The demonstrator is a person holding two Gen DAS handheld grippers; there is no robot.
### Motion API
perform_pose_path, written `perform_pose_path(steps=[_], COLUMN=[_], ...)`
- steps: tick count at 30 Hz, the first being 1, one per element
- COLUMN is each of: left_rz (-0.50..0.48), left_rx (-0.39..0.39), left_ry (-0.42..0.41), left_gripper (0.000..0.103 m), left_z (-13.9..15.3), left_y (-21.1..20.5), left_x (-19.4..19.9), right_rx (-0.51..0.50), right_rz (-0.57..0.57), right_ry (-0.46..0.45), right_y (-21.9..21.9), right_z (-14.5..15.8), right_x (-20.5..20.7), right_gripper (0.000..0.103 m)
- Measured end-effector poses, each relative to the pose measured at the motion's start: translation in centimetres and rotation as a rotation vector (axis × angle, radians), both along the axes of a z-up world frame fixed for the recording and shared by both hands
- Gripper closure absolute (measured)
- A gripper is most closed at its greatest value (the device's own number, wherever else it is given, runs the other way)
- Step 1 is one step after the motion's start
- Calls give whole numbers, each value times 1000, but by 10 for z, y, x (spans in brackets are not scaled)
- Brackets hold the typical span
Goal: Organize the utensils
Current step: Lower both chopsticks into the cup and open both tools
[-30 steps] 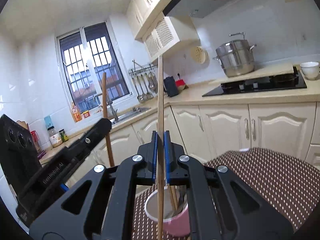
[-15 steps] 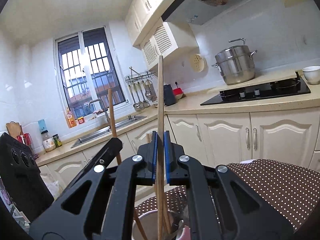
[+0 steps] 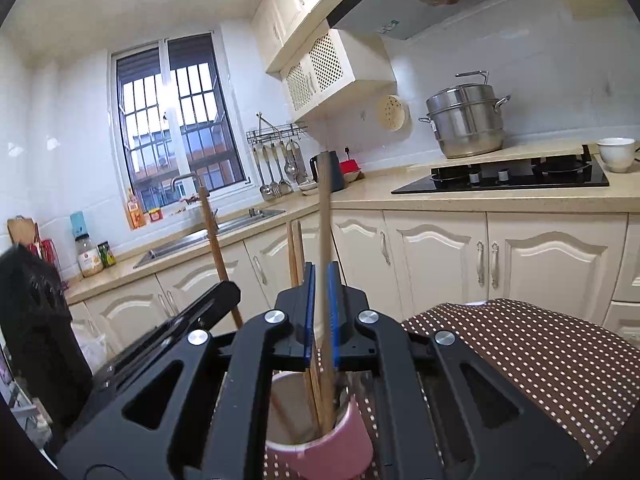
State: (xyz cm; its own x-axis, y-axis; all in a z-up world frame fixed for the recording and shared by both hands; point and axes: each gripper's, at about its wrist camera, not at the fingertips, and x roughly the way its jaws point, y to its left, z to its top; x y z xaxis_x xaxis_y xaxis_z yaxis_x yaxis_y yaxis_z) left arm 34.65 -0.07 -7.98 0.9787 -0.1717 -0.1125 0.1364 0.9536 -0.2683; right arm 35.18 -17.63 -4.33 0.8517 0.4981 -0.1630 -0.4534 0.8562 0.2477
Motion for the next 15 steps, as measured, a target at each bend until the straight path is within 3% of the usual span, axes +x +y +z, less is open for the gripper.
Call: perform_pose_path(steps=[11,12,14,15], left_rz=[-27,-27,-22,-18], left_rx=[52,55,57,55], left_ry=[87,94,103,103], left_gripper=[95,93,72,71], left_z=[-2,-2,-2,-1], left_y=[-5,-5,-5,-4], left_x=[-17,-17,-21,-23], right_rx=[-18,-21,-22,-21], right_rz=[-5,-5,-8,-10], right_ry=[46,49,57,63], right_y=[-5,-5,-6,-6], right_z=[-4,-4,-4,-4], right_x=[-22,-24,-27,-29], right_gripper=[96,96,96,96])
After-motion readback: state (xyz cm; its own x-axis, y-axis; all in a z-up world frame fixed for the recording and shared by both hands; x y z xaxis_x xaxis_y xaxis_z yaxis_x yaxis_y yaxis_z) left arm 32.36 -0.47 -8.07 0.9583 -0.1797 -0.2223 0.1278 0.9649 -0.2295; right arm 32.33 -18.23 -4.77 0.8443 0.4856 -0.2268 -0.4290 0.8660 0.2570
